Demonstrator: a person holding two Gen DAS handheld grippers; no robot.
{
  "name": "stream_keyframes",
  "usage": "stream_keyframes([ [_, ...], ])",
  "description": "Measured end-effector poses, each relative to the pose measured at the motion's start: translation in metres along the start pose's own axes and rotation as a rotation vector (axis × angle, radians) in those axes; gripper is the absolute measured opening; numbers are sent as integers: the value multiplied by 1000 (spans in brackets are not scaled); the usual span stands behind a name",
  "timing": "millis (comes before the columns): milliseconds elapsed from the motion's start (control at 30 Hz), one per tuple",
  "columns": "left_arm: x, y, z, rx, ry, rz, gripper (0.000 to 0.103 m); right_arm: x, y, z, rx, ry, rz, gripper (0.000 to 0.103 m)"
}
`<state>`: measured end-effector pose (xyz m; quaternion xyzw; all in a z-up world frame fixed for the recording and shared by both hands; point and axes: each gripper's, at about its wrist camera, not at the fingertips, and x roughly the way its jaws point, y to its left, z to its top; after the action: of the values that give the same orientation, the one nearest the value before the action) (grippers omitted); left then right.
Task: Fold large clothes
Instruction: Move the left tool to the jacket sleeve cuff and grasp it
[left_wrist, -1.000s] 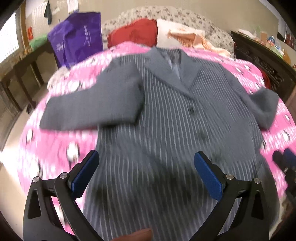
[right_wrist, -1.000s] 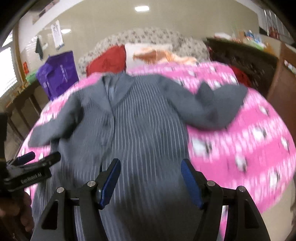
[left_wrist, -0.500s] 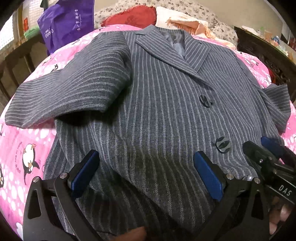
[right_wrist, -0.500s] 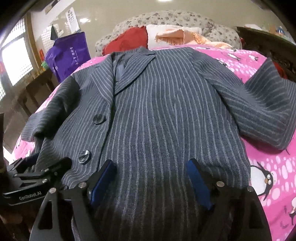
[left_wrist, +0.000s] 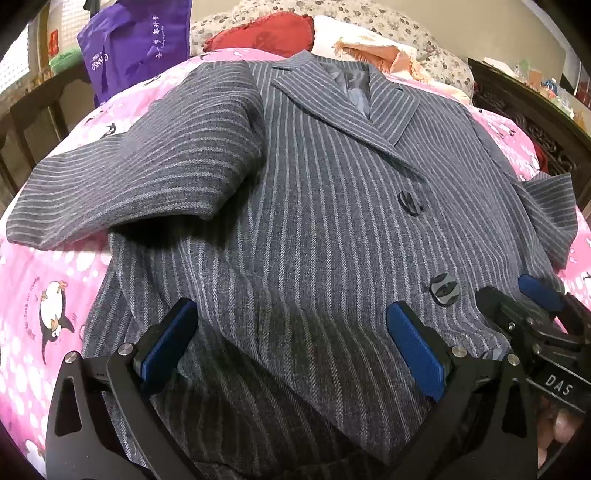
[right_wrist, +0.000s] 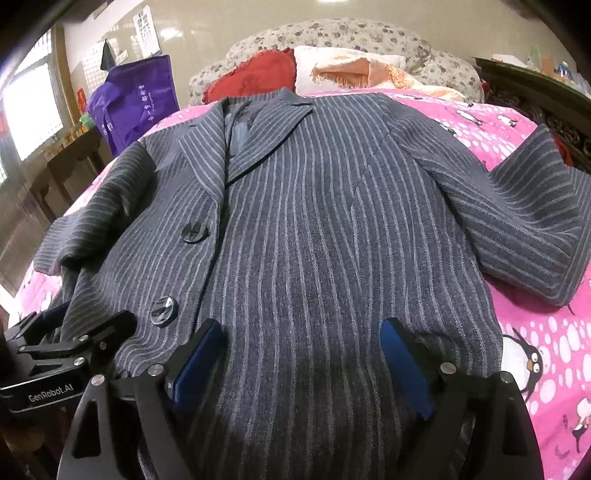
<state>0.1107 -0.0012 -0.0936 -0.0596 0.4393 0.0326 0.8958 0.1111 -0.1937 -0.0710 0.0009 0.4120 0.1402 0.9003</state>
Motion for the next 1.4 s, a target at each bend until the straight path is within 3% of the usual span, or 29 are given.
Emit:
stream_keyframes([
  [133,2,3,3,-2,2,-9,103,-29,4,-1,-28,25,-94,87],
  [267,4,4,6,2,3,-5,103,-61,5,-16,-80,-32,-74,91],
  [367,3,5,6,-5,4,-17,103,-41,3,-44,-148,30,-67,96],
  [400,2,6,6,-3,8,-33,103,-42,-8,-48,-78,-10,-13,98],
  [467,-6,15,8,-16,24,-106,103,-36,-24,-44,21,28,27,103],
  [500,-15,26,9,-38,24,-155,102,-35,-23,-43,16,30,19,103],
  [567,-36,52,13,-79,-21,-170,102,-36,-19,-44,-4,18,-2,102],
  [633,-60,89,18,-110,-110,-128,102,-36,-18,-45,-5,12,-6,102],
  [733,-76,144,25,-163,-179,-77,102,-37,-21,-44,6,11,2,103],
  [867,-59,234,24,-343,-179,24,102,-36,-19,-43,5,8,-1,102],
  [967,-26,273,21,-474,-117,-68,102,-37,-19,-45,6,7,1,103],
  [1167,-1,289,51,-502,-167,-237,101,-37,-20,-45,9,6,6,103],
  [1233,2,295,67,-503,-177,-295,89,-37,-21,-45,12,6,9,103],
  [1300,3,293,79,-485,-168,-303,79,-37,-20,-46,10,6,6,103],
  [1400,6,285,94,-387,-135,-265,76,-37,-20,-46,11,5,7,103],
])
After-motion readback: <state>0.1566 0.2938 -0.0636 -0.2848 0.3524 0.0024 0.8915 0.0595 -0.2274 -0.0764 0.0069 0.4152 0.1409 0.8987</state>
